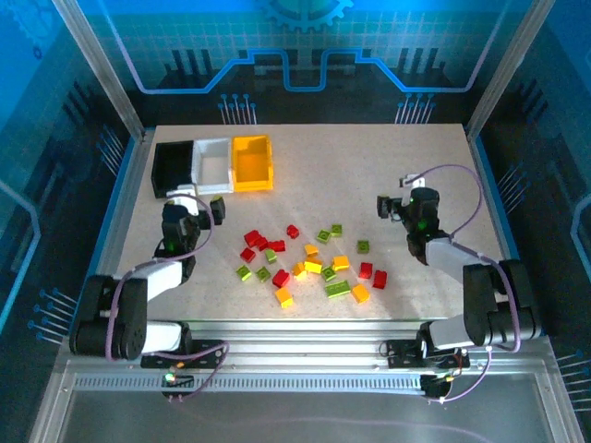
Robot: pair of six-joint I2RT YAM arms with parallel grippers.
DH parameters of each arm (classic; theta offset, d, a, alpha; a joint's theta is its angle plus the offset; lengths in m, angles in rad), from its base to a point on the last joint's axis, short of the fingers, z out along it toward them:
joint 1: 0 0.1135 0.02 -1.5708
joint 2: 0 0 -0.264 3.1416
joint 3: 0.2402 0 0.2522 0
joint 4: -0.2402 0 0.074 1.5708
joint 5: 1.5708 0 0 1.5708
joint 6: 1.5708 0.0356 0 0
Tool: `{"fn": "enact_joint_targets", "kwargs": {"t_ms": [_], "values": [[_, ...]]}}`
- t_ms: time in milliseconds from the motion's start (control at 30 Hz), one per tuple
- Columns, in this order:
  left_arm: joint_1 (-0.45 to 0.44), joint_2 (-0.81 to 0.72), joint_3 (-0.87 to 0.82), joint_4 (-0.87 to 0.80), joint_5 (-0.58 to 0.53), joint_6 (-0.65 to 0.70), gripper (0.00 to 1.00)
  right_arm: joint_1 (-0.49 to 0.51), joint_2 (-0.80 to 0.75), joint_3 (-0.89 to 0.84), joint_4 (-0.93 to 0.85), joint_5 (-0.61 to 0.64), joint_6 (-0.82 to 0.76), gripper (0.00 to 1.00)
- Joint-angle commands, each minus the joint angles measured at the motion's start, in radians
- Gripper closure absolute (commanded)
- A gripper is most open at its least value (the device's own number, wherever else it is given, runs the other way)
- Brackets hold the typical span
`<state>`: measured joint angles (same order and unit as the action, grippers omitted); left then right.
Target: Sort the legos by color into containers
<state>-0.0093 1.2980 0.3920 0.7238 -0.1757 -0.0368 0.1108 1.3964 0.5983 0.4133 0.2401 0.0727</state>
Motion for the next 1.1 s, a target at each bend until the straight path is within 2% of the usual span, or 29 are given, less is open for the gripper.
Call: {"fn": "enact_joint_targets", "kwargs": {"t_ms": [0,100,167,200,267,300,333,367,433,533,667,733,867,1067], "values": [[0.008,-0.092,0.056,-0.120,-0.054,-0.071,0.01,0.108,-0.046,0.031,-0.137,0.152,-0.005,0.00],[0.009,-0.120,0.110,-0.142,-0.071,-0.154,0.01,0.215,-0.065,0.059,-0.160,0.380,0.007,0.00],[0.009,-0.127,0.156,-0.199,-0.139,-0.292,0.01,0.218,-0.079,0.090,-0.201,0.462,0.199,0.00],[0.015,-0.136,0.185,-0.262,-0.167,-0.378,0.01,0.194,-0.080,0.121,-0.274,0.437,0.337,0.00],[0.028,-0.163,0.220,-0.399,-0.177,-0.543,0.01,0.118,-0.062,0.196,-0.433,0.209,0.542,0.00],[0.038,-0.181,0.246,-0.534,-0.203,-0.688,0.01,0.082,-0.033,0.222,-0.434,0.068,0.559,0.00],[0.058,-0.191,0.276,-0.658,-0.217,-0.820,0.01,0.076,-0.001,0.245,-0.432,0.006,0.572,0.00],[0.082,-0.190,0.291,-0.713,-0.192,-0.884,0.01,0.082,0.019,0.254,-0.419,-0.026,0.572,0.00],[0.117,-0.176,0.286,-0.664,-0.060,-0.880,0.01,0.121,0.070,0.304,-0.404,-0.093,0.547,0.00],[0.122,-0.173,0.259,-0.573,0.040,-0.888,0.01,0.211,0.188,0.472,-0.515,-0.130,0.503,0.00],[0.121,-0.174,0.253,-0.543,0.125,-0.924,0.01,0.338,0.348,0.637,-0.526,-0.132,0.490,0.00],[0.120,-0.174,0.277,-0.598,0.171,-0.913,0.01,0.381,0.444,0.731,-0.529,-0.149,0.504,0.02],[0.118,-0.158,0.318,-0.699,0.234,-0.891,0.04,0.444,0.607,0.912,-0.530,-0.183,0.527,0.09],[0.117,-0.129,0.281,-0.643,0.310,-0.928,0.04,0.499,0.832,1.179,-0.584,-0.191,0.567,0.18]]}}
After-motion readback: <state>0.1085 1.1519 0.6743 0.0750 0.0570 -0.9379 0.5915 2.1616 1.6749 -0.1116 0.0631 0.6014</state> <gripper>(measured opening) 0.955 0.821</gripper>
